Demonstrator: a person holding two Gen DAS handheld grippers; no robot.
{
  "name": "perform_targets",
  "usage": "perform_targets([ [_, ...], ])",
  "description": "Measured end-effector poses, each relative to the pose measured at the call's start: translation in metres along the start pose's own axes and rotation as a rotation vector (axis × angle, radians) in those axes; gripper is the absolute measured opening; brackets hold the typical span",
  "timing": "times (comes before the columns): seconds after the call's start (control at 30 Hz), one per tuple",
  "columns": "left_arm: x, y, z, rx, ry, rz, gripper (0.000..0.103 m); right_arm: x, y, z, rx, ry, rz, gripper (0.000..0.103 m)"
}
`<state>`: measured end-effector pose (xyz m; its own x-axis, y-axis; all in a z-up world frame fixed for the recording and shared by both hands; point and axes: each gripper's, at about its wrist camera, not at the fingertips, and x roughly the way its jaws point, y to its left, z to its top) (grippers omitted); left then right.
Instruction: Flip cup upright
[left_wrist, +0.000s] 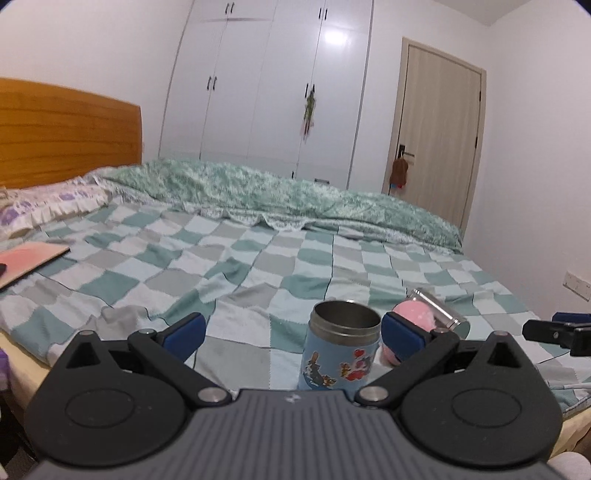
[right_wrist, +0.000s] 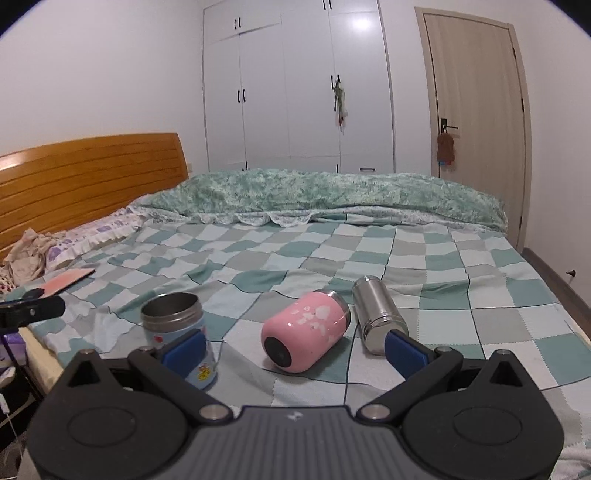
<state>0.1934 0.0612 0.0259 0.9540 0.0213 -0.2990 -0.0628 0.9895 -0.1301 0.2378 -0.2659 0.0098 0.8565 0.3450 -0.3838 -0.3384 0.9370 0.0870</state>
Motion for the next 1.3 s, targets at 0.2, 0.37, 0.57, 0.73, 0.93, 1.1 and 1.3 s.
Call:
perform_targets([
  [0.2,-0.052,-0.004,-0.012,-0.004,-0.058,0.019,0.103,-0.041,0.013,-0.015,0.012,-0.036,0.024,0.103],
  [0.37,-0.085,0.002,-0.024,-0.019,-0.066,0.036,0.103,-0.078,0.029,-0.032,-0.007,-0.057,0.019,0.103],
  [0.57,-0.140,-0.007,-0.031,0.060,-0.159,0.030,0.103,-0.132,0.052,-0.058,-0.052,-0.105,0.072,0.103],
  [0.73,-0.174,-0.015,-0.063,0.131,-0.196,0.052,0.103,-0.172,0.068,-0.089,-0.066,-0.159,0.080,0.103],
  [0.93,-0.195,-0.027,-0.089,0.133,-0.221,0.002,0.103,-0.190,0.081,-0.112,-0.085,-0.208,0.061,0.103],
  [1.1,-0.202,-0.039,-0.095,0.151,-0.213,-0.038,0.103,-0.199,0.093,-0.124,-0.134,-0.210,0.091,0.103],
  [1.3,-0.202,-0.037,-0.099,0.132,-0.211,-0.029,0.103,-0.193,0.094,-0.126,-0.115,-0.180,0.090,0.103],
])
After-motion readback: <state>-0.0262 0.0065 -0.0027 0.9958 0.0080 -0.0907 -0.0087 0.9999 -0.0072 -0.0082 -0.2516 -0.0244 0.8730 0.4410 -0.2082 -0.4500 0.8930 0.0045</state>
